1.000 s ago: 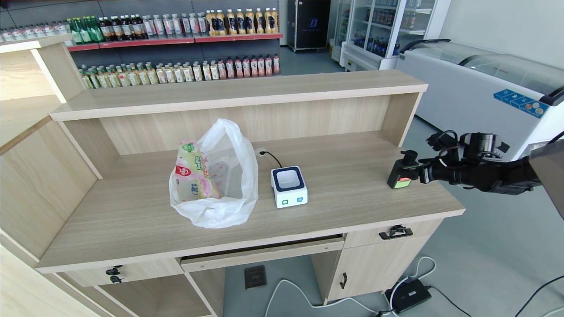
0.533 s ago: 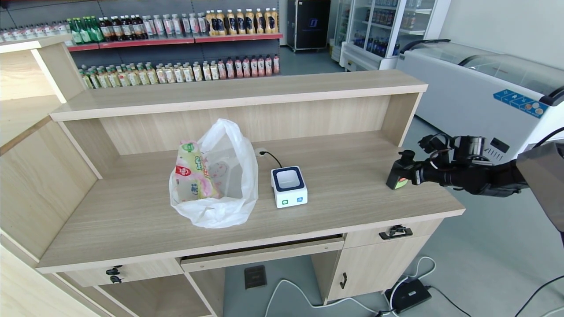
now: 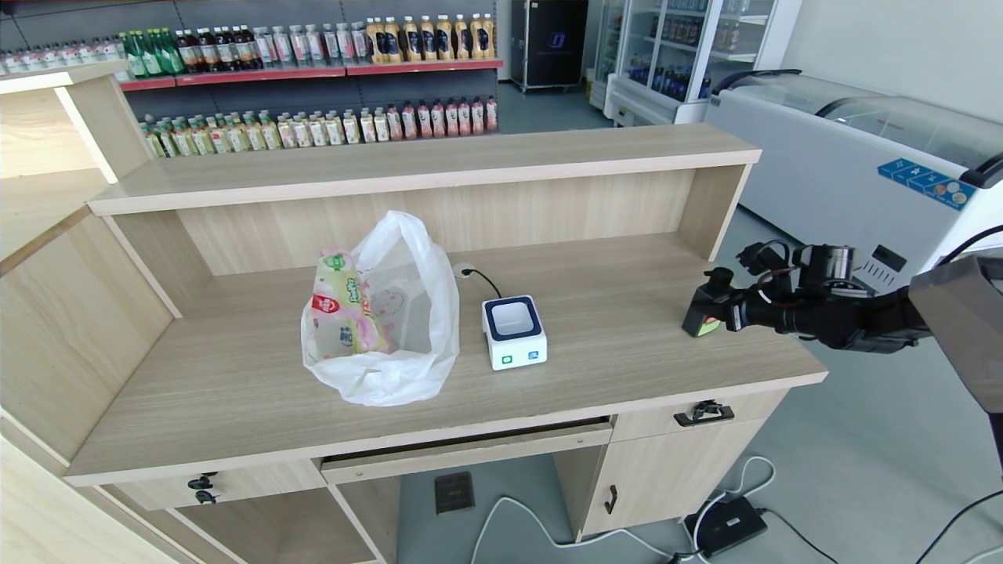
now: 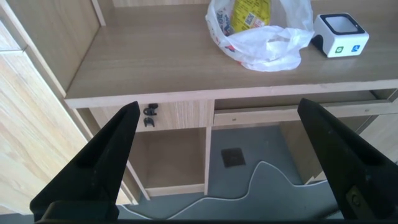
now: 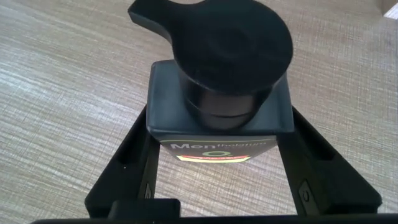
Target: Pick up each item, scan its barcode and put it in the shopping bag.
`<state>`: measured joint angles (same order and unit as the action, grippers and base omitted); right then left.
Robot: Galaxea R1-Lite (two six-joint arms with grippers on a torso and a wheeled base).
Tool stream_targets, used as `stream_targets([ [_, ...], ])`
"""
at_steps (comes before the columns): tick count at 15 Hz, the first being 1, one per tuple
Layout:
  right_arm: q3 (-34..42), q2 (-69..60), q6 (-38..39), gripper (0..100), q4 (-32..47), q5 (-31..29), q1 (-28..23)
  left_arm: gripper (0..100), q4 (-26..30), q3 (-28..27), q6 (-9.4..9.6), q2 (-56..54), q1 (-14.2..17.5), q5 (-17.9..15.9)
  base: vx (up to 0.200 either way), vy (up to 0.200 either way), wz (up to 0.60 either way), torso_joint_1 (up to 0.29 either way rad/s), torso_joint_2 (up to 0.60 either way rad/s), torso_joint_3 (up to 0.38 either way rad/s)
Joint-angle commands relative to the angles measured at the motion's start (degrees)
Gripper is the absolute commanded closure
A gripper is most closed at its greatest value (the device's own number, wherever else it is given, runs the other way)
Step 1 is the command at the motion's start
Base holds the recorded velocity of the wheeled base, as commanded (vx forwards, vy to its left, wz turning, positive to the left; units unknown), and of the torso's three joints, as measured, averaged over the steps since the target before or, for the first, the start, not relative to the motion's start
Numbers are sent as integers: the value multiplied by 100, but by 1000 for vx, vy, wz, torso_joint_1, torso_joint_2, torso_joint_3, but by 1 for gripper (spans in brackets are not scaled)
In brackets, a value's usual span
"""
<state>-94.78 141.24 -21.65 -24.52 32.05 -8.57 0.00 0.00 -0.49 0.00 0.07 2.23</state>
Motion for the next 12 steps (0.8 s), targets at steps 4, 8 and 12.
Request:
stream_targets([
  [4, 171, -1459, -59, 100, -422, 38, 189, 0, 0, 0, -4, 0, 1, 5, 0, 0, 0, 0, 0, 0],
  [8, 803, -2593, -823, 100, -1732, 223, 637, 0, 0, 0, -4, 0, 1, 5, 0, 0, 0, 0, 0, 0],
  [12, 1946, -3261, -1403, 100, -3551, 785, 1244, 0, 0, 0, -4, 0, 1, 5, 0, 0, 0, 0, 0, 0],
])
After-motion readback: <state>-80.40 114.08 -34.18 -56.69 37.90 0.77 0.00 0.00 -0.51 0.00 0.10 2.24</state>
